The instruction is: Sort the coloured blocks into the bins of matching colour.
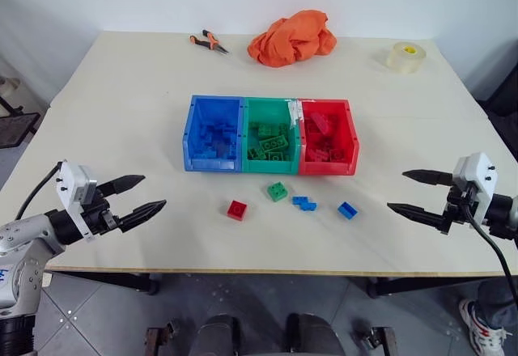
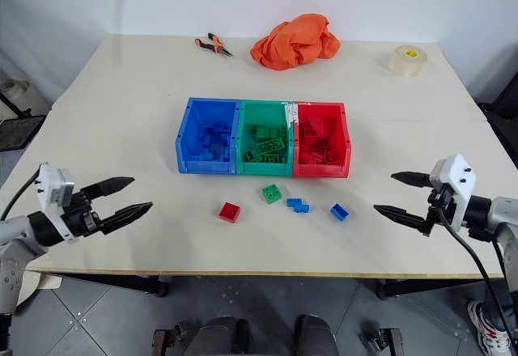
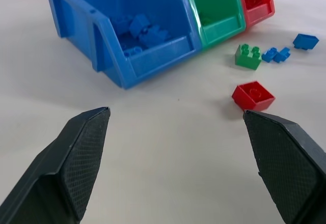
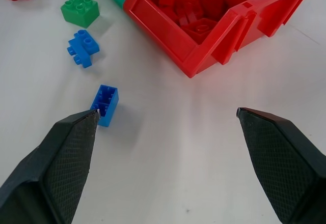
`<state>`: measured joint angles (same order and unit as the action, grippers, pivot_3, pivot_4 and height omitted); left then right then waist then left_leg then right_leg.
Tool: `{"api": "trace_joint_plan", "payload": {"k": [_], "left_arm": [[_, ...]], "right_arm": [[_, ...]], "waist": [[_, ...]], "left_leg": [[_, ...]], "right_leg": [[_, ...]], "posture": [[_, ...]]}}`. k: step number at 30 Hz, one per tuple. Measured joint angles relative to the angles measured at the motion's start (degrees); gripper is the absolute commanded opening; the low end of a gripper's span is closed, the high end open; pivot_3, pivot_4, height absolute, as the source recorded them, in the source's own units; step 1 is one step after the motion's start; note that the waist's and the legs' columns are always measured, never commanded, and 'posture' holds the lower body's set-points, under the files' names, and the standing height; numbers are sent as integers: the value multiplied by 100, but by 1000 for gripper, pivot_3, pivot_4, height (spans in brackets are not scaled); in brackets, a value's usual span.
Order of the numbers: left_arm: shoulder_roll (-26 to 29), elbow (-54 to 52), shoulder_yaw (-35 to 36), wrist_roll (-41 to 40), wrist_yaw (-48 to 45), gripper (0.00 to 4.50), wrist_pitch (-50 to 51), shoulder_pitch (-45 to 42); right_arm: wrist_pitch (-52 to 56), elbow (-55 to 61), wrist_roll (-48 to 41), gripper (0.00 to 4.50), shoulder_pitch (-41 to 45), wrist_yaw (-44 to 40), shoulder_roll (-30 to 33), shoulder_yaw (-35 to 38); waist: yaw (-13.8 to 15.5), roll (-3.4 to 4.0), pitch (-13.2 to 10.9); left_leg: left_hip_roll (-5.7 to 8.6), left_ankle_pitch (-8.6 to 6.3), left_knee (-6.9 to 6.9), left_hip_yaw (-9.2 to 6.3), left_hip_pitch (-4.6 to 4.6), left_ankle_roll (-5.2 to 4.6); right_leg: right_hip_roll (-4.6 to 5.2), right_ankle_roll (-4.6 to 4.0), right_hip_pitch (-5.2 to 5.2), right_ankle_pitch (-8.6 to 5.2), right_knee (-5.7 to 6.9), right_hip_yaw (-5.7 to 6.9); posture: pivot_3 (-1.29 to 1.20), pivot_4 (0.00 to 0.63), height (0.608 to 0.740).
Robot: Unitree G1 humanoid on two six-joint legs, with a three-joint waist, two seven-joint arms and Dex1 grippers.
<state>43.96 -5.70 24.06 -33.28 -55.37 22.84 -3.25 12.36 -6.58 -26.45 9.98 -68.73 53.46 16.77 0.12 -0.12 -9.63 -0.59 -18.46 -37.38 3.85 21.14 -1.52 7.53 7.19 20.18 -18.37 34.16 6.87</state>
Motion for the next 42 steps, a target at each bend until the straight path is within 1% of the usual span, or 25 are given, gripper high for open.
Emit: {"api": "trace_joint_plan", "payload": {"k": [6, 9, 16, 21, 23, 27, 29, 31, 36, 39, 42], "left_arm": [[0, 6, -142, 23, -14, 4451, 38, -380], [1, -21, -371, 43, -85, 4451, 62, -416], [11, -76, -1094, 161, -544, 4451, 72, -445], [4, 117, -1525, 237, -950, 4451, -15, -896], [-4, 283, -1635, 294, -1088, 4451, -92, -1043], [-52, 464, -1748, 332, -1231, 4451, -253, -1157], [-54, 476, -1738, 332, -1294, 4451, -359, -1141], [-50, 522, -1704, 332, -1339, 4451, -488, -1061], [-99, 687, -1452, 345, -1373, 4451, -1011, -829], [-104, 728, -1347, 370, -1356, 4451, -1208, -734], [-148, 817, -1319, 472, -1282, 4451, -1427, -679]], "right_arm": [[5, 95, -1, 4500, 1, 158, -47, 0], [14, 216, -7, 4500, -97, 218, -50, 16], [136, 391, -12, 4500, -789, 189, 57, 527], [213, 560, 33, 4500, -1365, 157, 281, 1085], [233, 709, 70, 4500, -1504, 190, 306, 1187], [479, 960, 66, 4500, -1547, 238, 307, 1169], [706, 1188, 54, 4500, -1483, 334, 307, 1018], [987, 1518, 43, 4500, -1291, 496, 267, 698], [1556, 1922, 118, 4500, -634, 1132, -143, -267], [1593, 1807, 293, 4500, -302, 1296, -343, -723], [1550, 1398, 562, 4500, 25, 1438, -580, -1178]], "waist": [[-2, 0, 0], [1, 0, 0], [67, 0, 0], [140, 0, 1], [134, 0, 1], [96, 2, 2], [90, 2, 2], [80, 2, 2], [98, 2, 2], [127, 2, 1], [123, 1, 2]], "left_leg": [[1, 0, 0, 1, -1, 0], [1, 0, 1, 1, 0, 0], [4, 0, 0, 6, 0, 0], [5, -1, -2, 9, -1, -1], [5, -1, -1, 12, -2, -2], [-3, -1, 0, 17, -6, -1], [-4, -1, -1, 16, -5, -1], [-3, -1, -3, 15, -4, -1], [1, -1, -7, 7, 1, -2], [6, -2, -12, 1, 4, -4], [7, -3, -13, -2, 5, -5]], "right_leg": [[-1, 0, 0, 0, 1, 3], [-2, 0, 0, 0, 1, 3], [-3, 0, -1, 0, -1, 3], [-5, 1, -3, 0, -6, 18], [-5, 1, -3, 0, -6, 31], [-11, 1, -1, 0, -5, 32], [-11, 0, -1, 0, -5, 32], [-8, 0, -1, 0, -5, 32], [-2, 0, 0, 0, -4, 36], [1, 1, -1, 0, -2, 41], [0, 1, -2, 0, 1, 48]], "posture": [[0, 150, 740], [0, 150, 740], [0, 150, 740], [0, 150, 740], [0, 150, 740], [0, 150, 740], [0, 150, 740], [0, 150, 740], [0, 150, 740], [0, 150, 740], [0, 150, 740]]}}
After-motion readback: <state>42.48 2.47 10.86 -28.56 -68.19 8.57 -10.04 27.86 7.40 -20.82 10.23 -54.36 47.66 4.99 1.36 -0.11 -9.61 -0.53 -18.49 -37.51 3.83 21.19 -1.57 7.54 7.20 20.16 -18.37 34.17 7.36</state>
